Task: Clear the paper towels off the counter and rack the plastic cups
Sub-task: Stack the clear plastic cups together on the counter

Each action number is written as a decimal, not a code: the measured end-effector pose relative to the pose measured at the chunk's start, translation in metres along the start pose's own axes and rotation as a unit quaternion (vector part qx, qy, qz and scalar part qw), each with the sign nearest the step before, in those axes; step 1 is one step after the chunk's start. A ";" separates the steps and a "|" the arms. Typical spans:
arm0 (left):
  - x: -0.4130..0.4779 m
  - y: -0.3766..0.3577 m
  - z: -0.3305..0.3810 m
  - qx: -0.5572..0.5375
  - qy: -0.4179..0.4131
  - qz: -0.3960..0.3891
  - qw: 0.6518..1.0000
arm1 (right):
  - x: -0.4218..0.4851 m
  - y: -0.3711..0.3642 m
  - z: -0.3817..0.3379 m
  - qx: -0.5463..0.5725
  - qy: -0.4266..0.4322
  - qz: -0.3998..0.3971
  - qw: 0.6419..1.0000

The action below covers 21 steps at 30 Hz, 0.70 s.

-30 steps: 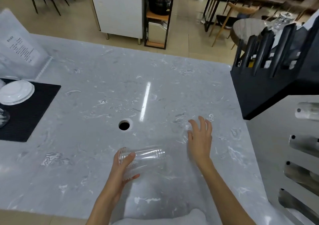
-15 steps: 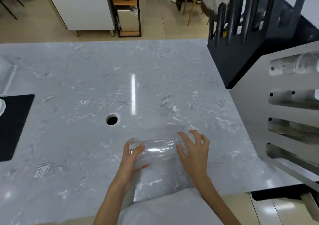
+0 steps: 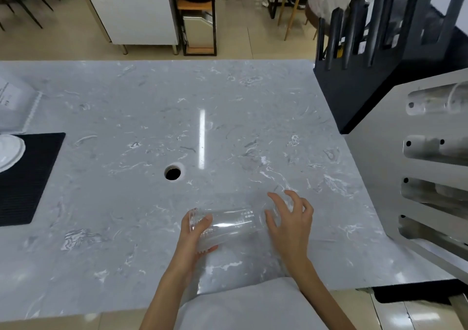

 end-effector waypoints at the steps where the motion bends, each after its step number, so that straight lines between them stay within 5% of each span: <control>1: 0.000 0.001 0.000 -0.002 0.000 0.003 1.000 | 0.000 0.000 0.000 -0.002 0.001 -0.001 1.000; 18: 0.008 0.008 -0.009 -0.021 0.015 0.022 0.999 | 0.008 0.001 0.003 0.024 0.018 -0.004 1.000; 21: 0.008 0.008 -0.003 -0.018 0.007 0.022 1.000 | 0.019 0.013 0.018 0.094 -0.067 -0.007 0.993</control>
Point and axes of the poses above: each hand's wrist, its own x-axis towards the middle knuckle, its own y-axis out of the back of the hand, z = x × y, the point moved 3 cm from there along x, towards the middle knuckle, and after that the axes turned 5 degrees about z, right-handed, at the moved point
